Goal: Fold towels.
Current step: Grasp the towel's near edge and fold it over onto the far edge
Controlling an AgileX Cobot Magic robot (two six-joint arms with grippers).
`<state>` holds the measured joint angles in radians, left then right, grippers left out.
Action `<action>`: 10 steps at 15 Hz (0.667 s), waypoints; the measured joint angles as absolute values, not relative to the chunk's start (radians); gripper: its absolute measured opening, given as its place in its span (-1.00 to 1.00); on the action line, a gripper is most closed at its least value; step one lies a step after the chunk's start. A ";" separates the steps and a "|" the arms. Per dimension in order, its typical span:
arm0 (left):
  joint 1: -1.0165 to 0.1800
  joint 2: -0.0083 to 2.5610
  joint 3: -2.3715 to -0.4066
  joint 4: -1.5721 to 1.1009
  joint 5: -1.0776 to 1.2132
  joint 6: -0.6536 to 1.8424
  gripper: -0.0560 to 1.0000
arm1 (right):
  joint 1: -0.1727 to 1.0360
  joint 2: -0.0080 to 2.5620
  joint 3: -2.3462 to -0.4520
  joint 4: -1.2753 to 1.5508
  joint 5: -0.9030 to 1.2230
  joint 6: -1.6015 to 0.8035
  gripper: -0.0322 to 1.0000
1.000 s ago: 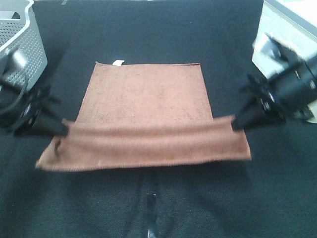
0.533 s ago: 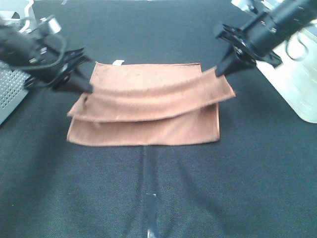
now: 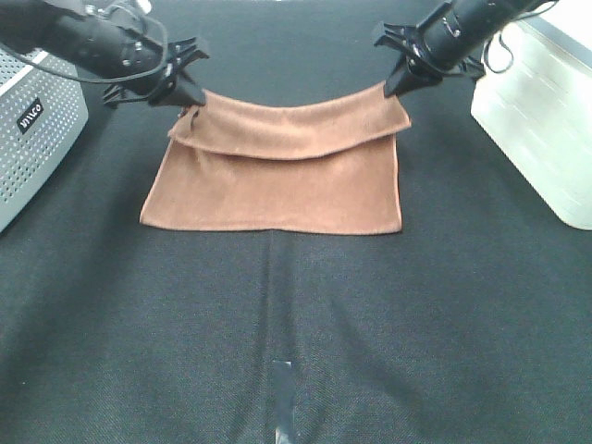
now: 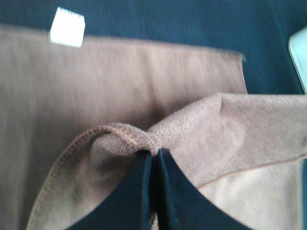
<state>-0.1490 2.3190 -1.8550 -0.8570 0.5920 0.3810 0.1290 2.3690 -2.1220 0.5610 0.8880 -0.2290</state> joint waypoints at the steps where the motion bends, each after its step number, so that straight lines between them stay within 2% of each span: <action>1: -0.149 2.372 -1.920 -0.857 0.548 0.381 -0.87 | 0.129 2.425 -2.185 0.558 0.872 -0.228 -0.89; 8: -0.149 2.508 -2.047 -0.859 0.370 0.389 -0.87 | 0.129 2.562 -2.244 0.551 0.717 -0.229 -0.89; 10: -0.149 2.520 -2.047 -0.870 0.344 0.389 -0.71 | 0.129 2.577 -2.244 0.552 0.696 -0.229 -0.86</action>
